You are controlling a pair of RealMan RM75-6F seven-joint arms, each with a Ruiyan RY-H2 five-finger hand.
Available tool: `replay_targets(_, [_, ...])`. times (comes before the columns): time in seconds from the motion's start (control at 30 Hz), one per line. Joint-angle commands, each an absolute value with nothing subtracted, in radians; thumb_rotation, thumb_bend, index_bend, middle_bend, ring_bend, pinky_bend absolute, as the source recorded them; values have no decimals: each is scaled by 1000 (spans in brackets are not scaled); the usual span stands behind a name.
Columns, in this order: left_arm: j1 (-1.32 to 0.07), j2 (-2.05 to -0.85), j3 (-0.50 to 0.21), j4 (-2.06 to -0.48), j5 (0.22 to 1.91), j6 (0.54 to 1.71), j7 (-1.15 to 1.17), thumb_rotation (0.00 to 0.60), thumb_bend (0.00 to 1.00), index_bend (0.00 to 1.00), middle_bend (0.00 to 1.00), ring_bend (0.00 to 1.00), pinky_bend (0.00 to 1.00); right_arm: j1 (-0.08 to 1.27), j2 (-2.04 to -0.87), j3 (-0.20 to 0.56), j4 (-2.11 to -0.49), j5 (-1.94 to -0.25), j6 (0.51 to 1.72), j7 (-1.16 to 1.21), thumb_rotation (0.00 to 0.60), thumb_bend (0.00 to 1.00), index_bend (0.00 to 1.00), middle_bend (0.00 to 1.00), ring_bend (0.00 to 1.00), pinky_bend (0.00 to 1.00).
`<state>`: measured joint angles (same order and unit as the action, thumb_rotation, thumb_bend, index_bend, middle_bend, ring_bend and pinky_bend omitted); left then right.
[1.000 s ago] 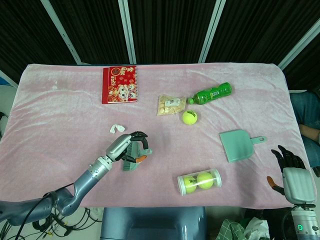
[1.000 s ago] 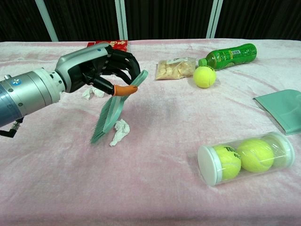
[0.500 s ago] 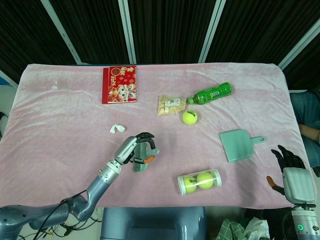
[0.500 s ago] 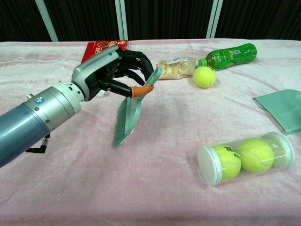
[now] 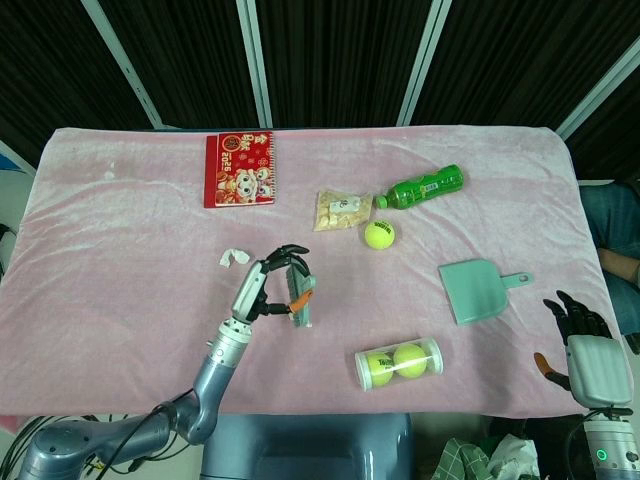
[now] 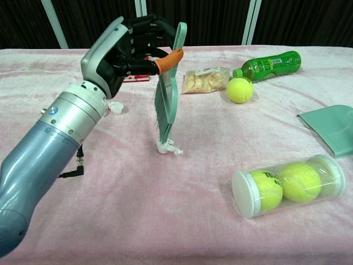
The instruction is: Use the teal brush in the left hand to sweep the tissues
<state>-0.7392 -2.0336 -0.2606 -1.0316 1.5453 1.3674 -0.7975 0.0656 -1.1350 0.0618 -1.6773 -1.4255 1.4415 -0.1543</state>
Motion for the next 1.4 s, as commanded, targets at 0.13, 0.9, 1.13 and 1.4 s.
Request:
replay_targets(0.13, [-790,-1823,-251,-1073,1541,1189,-667,600,423,655,622,249,375,64,-1137,64,-1680,-1420,1444,-159,600,171,192,87,136,177])
replay_targets(0.9, [-930,-1682,-126,-754,1562,854,-703,600,427,742,685,293,419,56,-1137,71,-1692,-1399,1454,-167,600,172,192,87,136,177])
replay_targets(1.13, [-942,-1795,-89,-576,1575,849,-805,600,427,753,687,311,435,53,-1137,72,-1694,-1394,1456,-162,600,171,192,87,137,177])
replay_targets(1.4, [-959,-1901,-118,-465,1539,874,-1003,600,430,810,722,343,444,50,-1135,71,-1698,-1390,1454,-157,600,171,192,87,136,177])
